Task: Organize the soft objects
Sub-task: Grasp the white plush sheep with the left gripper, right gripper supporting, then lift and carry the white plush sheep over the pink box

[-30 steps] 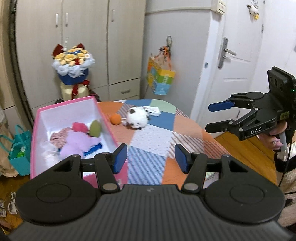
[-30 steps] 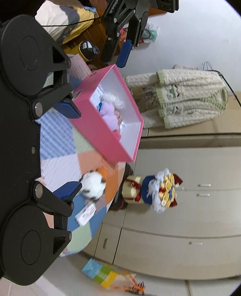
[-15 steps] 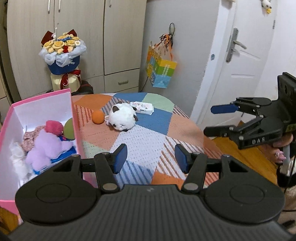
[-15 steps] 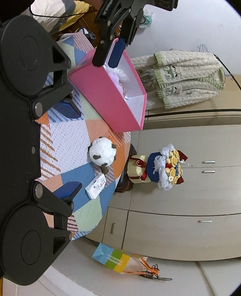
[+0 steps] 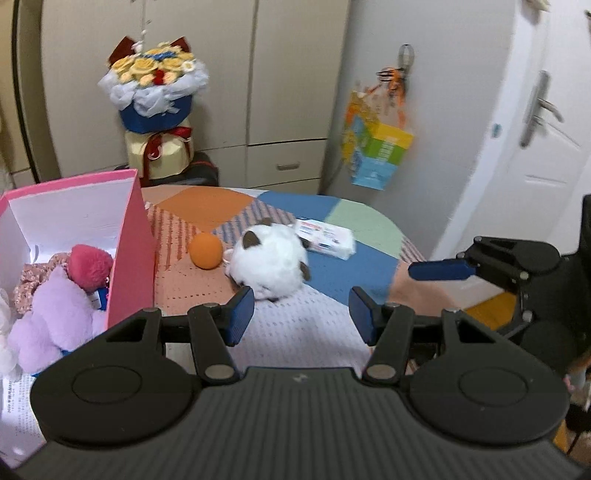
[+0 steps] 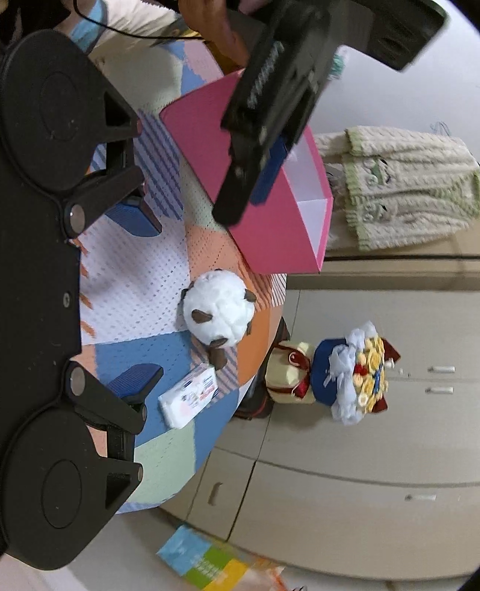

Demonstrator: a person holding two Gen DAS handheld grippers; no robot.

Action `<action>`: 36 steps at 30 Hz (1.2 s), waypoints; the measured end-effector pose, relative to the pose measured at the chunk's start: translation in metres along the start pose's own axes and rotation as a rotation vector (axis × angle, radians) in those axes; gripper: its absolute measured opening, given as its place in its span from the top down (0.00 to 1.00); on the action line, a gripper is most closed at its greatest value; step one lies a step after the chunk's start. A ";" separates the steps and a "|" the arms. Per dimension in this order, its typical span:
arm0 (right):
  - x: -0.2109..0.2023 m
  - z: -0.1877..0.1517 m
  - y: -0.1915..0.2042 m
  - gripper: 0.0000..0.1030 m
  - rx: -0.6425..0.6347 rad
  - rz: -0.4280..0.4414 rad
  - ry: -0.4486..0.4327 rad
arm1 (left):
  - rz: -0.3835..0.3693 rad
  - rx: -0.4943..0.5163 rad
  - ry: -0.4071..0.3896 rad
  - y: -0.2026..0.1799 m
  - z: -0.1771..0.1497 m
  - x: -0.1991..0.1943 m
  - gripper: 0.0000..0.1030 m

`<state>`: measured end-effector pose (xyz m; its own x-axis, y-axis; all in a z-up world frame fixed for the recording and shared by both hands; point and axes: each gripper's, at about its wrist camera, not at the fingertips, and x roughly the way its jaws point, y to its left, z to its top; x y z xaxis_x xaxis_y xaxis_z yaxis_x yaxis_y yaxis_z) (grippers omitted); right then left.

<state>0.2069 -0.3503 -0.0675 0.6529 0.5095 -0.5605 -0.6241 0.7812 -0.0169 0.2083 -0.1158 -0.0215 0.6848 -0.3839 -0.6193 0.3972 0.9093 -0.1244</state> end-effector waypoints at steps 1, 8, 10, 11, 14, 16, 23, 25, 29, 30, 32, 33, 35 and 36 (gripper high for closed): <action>0.008 0.003 0.000 0.22 -0.012 0.006 0.002 | 0.004 -0.016 -0.003 0.002 0.002 0.006 0.46; 0.062 0.020 -0.009 0.17 -0.067 -0.007 0.007 | 0.054 -0.113 -0.039 0.011 0.010 0.045 0.46; 0.075 0.023 -0.015 0.16 -0.067 -0.001 0.004 | 0.079 -0.144 -0.056 0.016 0.011 0.055 0.43; 0.081 0.023 -0.018 0.16 -0.063 0.006 0.004 | 0.094 -0.154 -0.061 0.018 0.012 0.060 0.41; 0.097 0.025 -0.025 0.16 -0.036 0.040 0.011 | 0.126 -0.180 -0.054 0.024 0.011 0.075 0.41; 0.106 0.026 -0.026 0.16 -0.019 0.066 0.022 | 0.138 -0.188 -0.039 0.027 0.011 0.083 0.41; 0.131 0.029 -0.026 0.11 -0.014 0.096 0.028 | 0.117 -0.203 -0.043 0.029 0.009 0.087 0.37; 0.137 0.028 -0.025 0.11 -0.009 0.103 0.034 | 0.088 -0.219 -0.024 0.030 0.009 0.089 0.37; 0.140 0.025 -0.027 0.16 0.030 0.112 0.036 | 0.073 -0.224 -0.017 0.030 0.006 0.091 0.37; 0.140 0.025 -0.027 0.20 0.033 0.105 0.035 | 0.080 -0.212 -0.022 0.029 0.006 0.090 0.37; 0.139 0.024 -0.028 0.24 0.036 0.103 0.036 | 0.066 -0.200 -0.017 0.028 0.005 0.089 0.38; 0.137 0.024 -0.028 0.26 0.043 0.108 0.037 | 0.049 -0.202 -0.009 0.027 0.004 0.089 0.40; 0.133 0.024 -0.027 0.27 0.056 0.119 0.037 | 0.032 -0.190 0.000 0.025 0.003 0.087 0.42; 0.131 0.024 -0.025 0.28 0.055 0.114 0.035 | 0.035 -0.179 -0.004 0.023 0.002 0.085 0.42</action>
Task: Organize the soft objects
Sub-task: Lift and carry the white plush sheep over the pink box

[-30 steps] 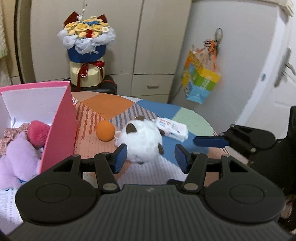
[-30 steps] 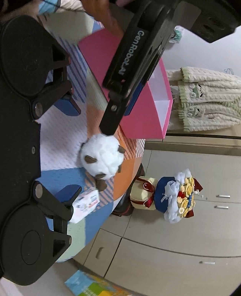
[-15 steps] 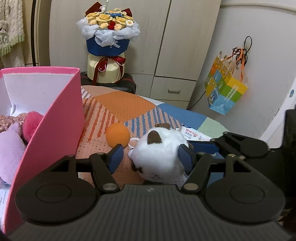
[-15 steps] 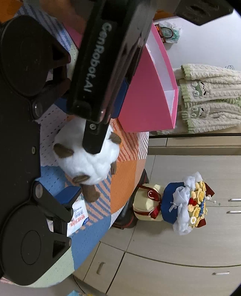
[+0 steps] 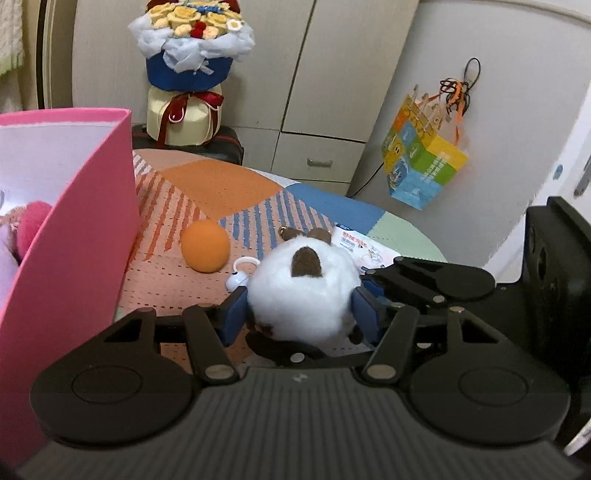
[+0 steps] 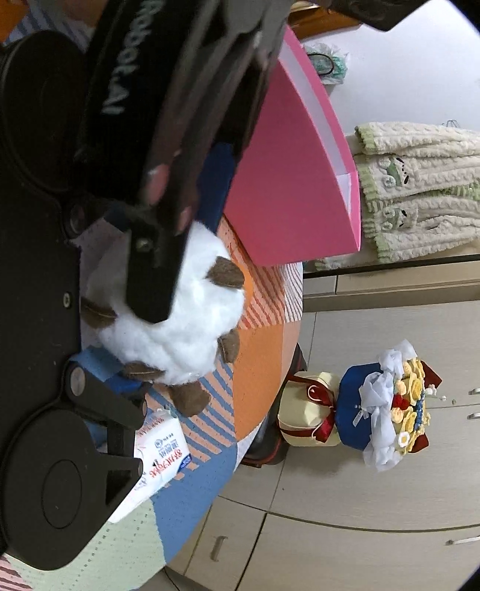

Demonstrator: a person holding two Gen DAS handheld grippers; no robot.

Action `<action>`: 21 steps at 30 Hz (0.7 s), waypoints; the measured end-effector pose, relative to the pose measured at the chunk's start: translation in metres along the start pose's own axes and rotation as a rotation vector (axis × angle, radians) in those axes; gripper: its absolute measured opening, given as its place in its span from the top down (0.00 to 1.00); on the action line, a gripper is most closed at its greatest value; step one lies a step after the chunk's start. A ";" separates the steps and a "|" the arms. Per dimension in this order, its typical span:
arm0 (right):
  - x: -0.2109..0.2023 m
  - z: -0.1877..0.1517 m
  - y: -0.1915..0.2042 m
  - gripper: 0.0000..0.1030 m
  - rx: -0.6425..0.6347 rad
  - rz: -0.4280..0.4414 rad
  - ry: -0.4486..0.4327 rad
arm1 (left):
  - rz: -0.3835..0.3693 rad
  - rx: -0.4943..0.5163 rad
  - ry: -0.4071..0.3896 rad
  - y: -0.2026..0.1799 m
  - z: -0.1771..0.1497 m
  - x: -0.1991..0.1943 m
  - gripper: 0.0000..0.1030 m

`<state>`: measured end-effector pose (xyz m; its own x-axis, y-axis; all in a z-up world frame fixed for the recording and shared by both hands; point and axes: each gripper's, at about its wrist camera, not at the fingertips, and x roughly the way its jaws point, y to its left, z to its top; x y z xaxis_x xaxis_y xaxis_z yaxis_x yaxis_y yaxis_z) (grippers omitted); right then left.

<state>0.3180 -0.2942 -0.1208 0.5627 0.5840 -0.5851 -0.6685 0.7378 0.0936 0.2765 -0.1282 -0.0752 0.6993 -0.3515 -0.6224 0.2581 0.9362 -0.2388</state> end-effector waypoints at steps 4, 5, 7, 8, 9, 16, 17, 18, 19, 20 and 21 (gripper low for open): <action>-0.010 -0.003 0.009 0.28 -0.004 -0.023 -0.019 | -0.014 0.007 -0.002 -0.002 -0.003 -0.012 0.43; -0.012 -0.003 0.011 0.28 0.003 -0.022 -0.018 | -0.020 0.005 0.001 -0.002 -0.004 -0.015 0.44; -0.018 -0.004 0.015 0.28 0.013 -0.019 -0.014 | -0.029 0.007 0.006 -0.002 -0.006 -0.021 0.44; -0.021 -0.005 0.018 0.28 0.018 -0.019 -0.014 | -0.031 0.010 0.010 -0.003 -0.008 -0.025 0.44; -0.024 -0.006 0.021 0.28 0.024 -0.018 -0.012 | -0.032 0.012 0.016 -0.004 -0.009 -0.029 0.44; -0.046 -0.016 0.041 0.28 0.075 -0.028 -0.003 | -0.060 0.029 0.039 -0.010 -0.023 -0.055 0.44; -0.049 -0.018 0.044 0.28 0.078 -0.033 -0.003 | -0.065 0.029 0.041 -0.011 -0.025 -0.058 0.44; -0.053 -0.020 0.048 0.28 0.082 -0.037 -0.002 | -0.069 0.031 0.044 -0.012 -0.026 -0.062 0.44; -0.056 -0.022 0.052 0.28 0.087 -0.042 0.000 | -0.072 0.033 0.049 -0.013 -0.029 -0.066 0.44; -0.059 -0.024 0.055 0.28 0.092 -0.043 0.002 | -0.075 0.034 0.055 -0.013 -0.031 -0.070 0.44; -0.063 -0.026 0.060 0.28 0.100 -0.042 0.004 | -0.079 0.036 0.061 -0.014 -0.032 -0.075 0.44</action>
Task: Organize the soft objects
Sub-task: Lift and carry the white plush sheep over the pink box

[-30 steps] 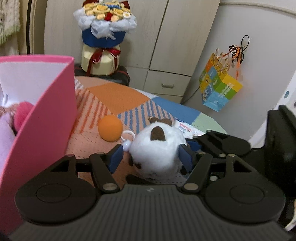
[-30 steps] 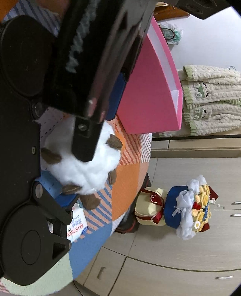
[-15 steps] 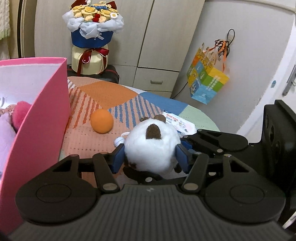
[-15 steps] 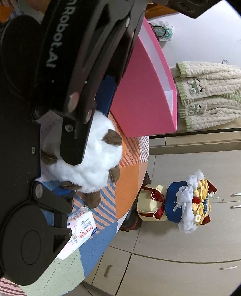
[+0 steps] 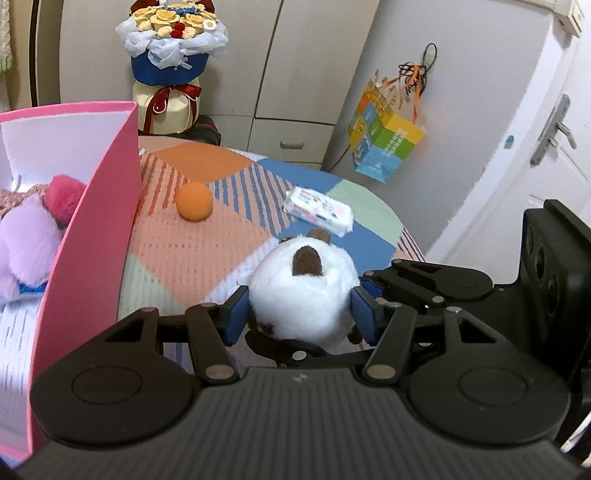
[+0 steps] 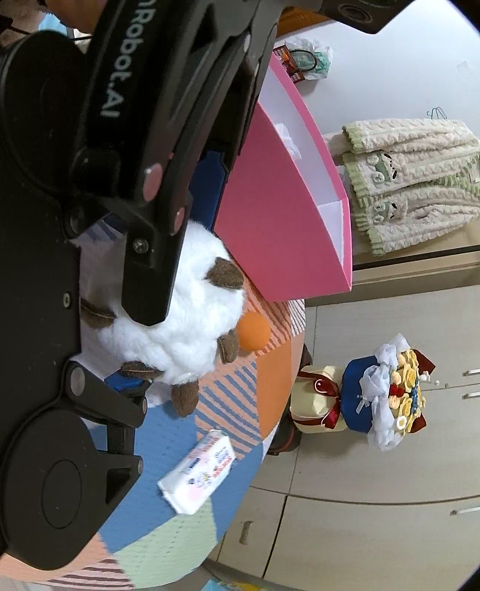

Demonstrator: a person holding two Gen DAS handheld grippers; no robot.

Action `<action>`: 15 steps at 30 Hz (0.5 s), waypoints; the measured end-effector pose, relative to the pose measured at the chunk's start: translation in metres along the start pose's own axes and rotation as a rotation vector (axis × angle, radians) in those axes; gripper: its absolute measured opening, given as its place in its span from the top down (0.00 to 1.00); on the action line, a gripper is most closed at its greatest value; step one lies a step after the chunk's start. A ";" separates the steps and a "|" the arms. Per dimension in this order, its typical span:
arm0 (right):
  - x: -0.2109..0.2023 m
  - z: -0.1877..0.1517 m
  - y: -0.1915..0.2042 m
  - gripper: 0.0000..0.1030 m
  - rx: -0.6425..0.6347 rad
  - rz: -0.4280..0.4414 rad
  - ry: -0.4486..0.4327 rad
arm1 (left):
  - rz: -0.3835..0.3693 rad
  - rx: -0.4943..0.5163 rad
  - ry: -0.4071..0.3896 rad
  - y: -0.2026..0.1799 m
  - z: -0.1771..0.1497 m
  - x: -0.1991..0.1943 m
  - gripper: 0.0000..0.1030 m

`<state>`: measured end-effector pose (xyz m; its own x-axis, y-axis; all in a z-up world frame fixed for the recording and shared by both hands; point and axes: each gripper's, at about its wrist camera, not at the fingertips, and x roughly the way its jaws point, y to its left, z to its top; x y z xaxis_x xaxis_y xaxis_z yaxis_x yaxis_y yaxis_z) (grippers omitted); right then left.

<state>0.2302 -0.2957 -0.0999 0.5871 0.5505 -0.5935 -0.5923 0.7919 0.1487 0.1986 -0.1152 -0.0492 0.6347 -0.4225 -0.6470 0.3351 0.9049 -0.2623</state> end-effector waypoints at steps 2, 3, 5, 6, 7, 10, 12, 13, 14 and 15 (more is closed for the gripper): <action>-0.009 -0.004 0.007 0.28 0.021 0.001 -0.002 | -0.011 0.019 -0.005 -0.004 -0.005 -0.011 0.44; -0.014 -0.005 0.010 0.28 0.027 -0.003 -0.007 | -0.016 0.033 -0.008 -0.007 -0.008 -0.016 0.44; -0.025 -0.009 0.019 0.28 0.038 -0.013 -0.008 | -0.031 0.063 -0.006 -0.012 -0.014 -0.027 0.44; -0.029 -0.012 0.023 0.28 0.047 -0.018 -0.005 | -0.042 0.067 -0.001 -0.013 -0.018 -0.032 0.45; -0.034 -0.015 0.028 0.28 0.053 -0.027 0.001 | -0.055 0.070 0.011 -0.013 -0.020 -0.036 0.45; -0.045 -0.024 0.043 0.28 0.074 -0.058 0.034 | -0.099 0.059 0.054 -0.012 -0.029 -0.044 0.44; -0.052 -0.029 0.051 0.28 0.098 -0.064 0.051 | -0.117 0.073 0.083 -0.013 -0.035 -0.052 0.44; -0.056 -0.032 0.055 0.28 0.113 -0.059 0.056 | -0.127 0.080 0.092 -0.013 -0.036 -0.057 0.44; -0.061 -0.033 0.060 0.28 0.120 -0.056 0.057 | -0.139 0.086 0.101 -0.013 -0.038 -0.062 0.44; -0.065 -0.034 0.064 0.28 0.121 -0.054 0.060 | -0.155 0.089 0.114 -0.012 -0.038 -0.068 0.44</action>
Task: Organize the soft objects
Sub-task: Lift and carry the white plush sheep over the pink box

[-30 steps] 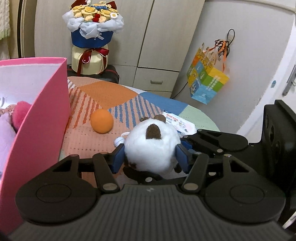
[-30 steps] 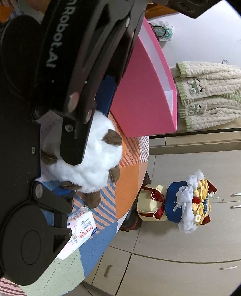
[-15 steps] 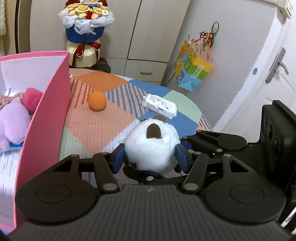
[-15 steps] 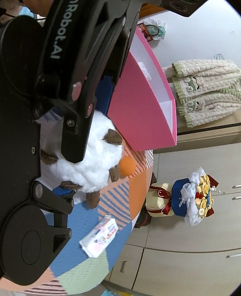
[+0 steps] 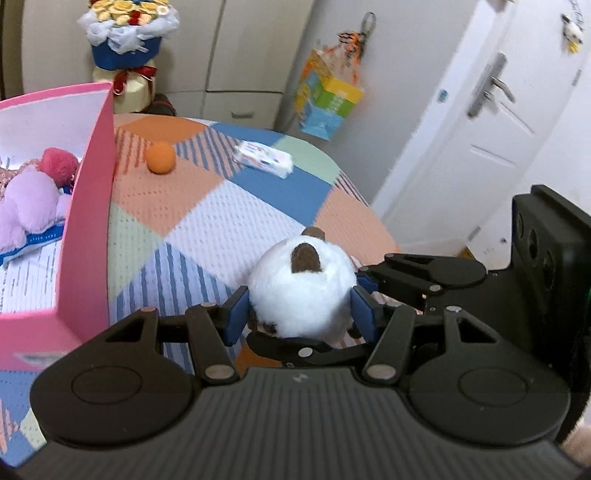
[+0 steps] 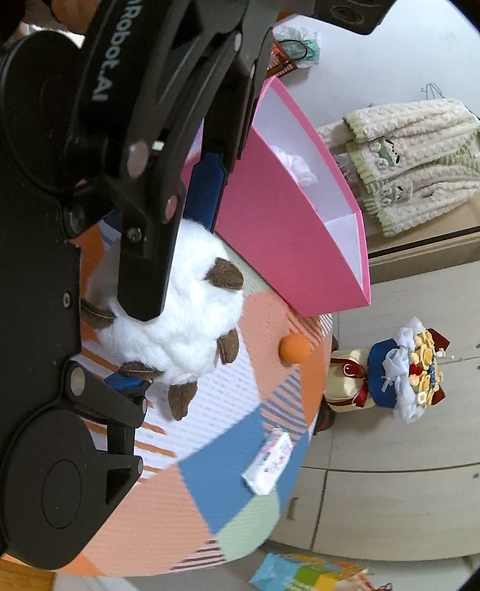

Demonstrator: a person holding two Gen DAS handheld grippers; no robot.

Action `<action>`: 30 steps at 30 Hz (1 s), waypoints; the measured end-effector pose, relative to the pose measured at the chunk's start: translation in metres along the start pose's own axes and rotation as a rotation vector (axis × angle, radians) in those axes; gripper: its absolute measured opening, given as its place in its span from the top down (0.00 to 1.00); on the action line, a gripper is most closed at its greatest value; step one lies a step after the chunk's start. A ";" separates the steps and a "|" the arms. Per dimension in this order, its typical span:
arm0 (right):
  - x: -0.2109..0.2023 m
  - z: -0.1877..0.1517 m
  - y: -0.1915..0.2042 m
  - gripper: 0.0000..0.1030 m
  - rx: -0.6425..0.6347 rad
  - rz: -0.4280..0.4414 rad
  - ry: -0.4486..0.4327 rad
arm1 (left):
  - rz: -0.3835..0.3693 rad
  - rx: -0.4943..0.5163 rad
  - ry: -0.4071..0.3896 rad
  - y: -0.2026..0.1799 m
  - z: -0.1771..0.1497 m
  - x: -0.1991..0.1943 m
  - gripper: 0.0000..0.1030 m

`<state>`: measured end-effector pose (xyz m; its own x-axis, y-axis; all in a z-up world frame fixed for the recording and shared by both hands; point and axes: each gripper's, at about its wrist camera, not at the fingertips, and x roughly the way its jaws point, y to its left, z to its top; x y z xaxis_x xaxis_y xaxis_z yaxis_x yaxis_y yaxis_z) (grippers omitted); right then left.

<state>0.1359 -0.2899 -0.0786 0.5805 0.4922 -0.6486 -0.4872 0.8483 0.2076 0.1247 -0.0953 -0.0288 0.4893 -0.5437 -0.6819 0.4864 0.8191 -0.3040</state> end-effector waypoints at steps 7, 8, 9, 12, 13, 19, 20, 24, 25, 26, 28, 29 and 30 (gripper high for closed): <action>-0.042 0.007 0.035 0.28 -0.042 0.031 -0.006 | -0.103 0.016 0.029 0.001 -0.002 -0.054 0.45; -0.047 0.010 0.037 0.28 -0.044 0.047 -0.009 | -0.109 0.023 0.027 0.001 0.001 -0.061 0.45; -0.051 0.014 0.039 0.28 -0.050 0.060 -0.013 | -0.113 0.022 0.022 0.001 0.003 -0.068 0.45; -0.061 0.026 0.051 0.28 -0.077 0.082 -0.027 | -0.118 0.014 -0.002 0.005 0.006 -0.091 0.44; -0.064 0.029 0.057 0.28 -0.094 0.083 -0.037 | -0.116 0.014 -0.013 0.006 0.007 -0.099 0.44; -0.070 0.054 0.086 0.28 -0.130 0.102 -0.072 | -0.095 -0.010 -0.074 0.020 0.013 -0.136 0.44; -0.069 0.060 0.090 0.28 -0.123 0.114 -0.075 | -0.088 -0.012 -0.088 0.023 0.015 -0.143 0.44; -0.063 0.081 0.101 0.28 -0.085 0.176 -0.081 | -0.064 -0.022 -0.149 0.039 0.018 -0.166 0.45; -0.060 0.086 0.105 0.28 -0.085 0.184 -0.087 | -0.062 -0.024 -0.161 0.043 0.019 -0.169 0.45; -0.058 0.088 0.109 0.28 -0.089 0.186 -0.093 | -0.060 -0.028 -0.173 0.049 0.020 -0.172 0.45; -0.050 0.095 0.119 0.28 -0.107 0.184 -0.104 | -0.057 -0.045 -0.193 0.062 0.021 -0.177 0.45; -0.044 0.100 0.123 0.28 -0.112 0.186 -0.108 | -0.054 -0.055 -0.200 0.069 0.021 -0.178 0.45; -0.040 0.103 0.127 0.28 -0.113 0.188 -0.109 | -0.051 -0.069 -0.206 0.077 0.022 -0.178 0.45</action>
<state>0.1183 -0.1811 0.0490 0.5366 0.6625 -0.5226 -0.6598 0.7155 0.2295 0.0909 0.0603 0.0840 0.6062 -0.6051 -0.5161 0.4673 0.7961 -0.3846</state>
